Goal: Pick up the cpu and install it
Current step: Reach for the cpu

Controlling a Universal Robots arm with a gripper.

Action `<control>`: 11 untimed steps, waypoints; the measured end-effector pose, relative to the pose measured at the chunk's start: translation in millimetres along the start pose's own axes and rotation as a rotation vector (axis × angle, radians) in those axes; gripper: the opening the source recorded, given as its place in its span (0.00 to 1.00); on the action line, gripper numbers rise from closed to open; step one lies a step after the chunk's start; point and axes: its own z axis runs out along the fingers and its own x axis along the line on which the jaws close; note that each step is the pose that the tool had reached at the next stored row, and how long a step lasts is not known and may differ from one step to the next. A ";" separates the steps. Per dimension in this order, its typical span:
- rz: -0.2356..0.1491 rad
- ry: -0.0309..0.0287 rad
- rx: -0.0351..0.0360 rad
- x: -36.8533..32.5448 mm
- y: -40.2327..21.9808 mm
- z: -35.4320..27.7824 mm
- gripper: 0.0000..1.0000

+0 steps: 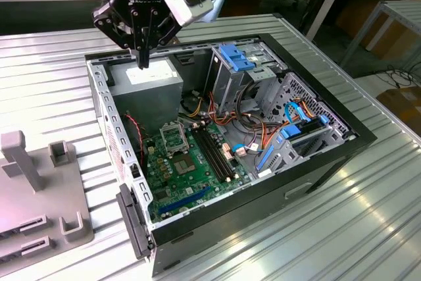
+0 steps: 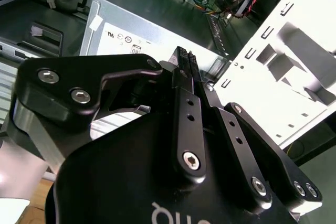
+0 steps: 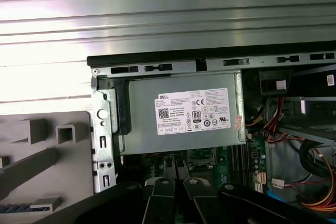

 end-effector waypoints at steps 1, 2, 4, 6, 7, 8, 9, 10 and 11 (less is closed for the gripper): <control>0.000 -0.0001 0.0000 0.5 -0.1 0.0 0.15; 0.000 -0.0001 -0.0001 0.9 -0.1 0.0 0.15; 0.000 0.0000 0.0000 1.7 -0.1 0.0 0.15; 0.000 0.0000 0.0000 2.6 -0.2 -0.1 0.15; 0.000 0.0000 0.0000 3.0 -0.3 -0.1 0.15; 0.000 0.0000 0.0000 3.7 -0.3 -0.1 0.15; 0.000 0.0000 0.0000 4.2 -0.3 -0.1 0.15; 0.000 0.0000 0.0000 4.7 -0.4 -0.1 0.15; 0.000 0.0000 -0.0001 5.2 -0.4 -0.1 0.15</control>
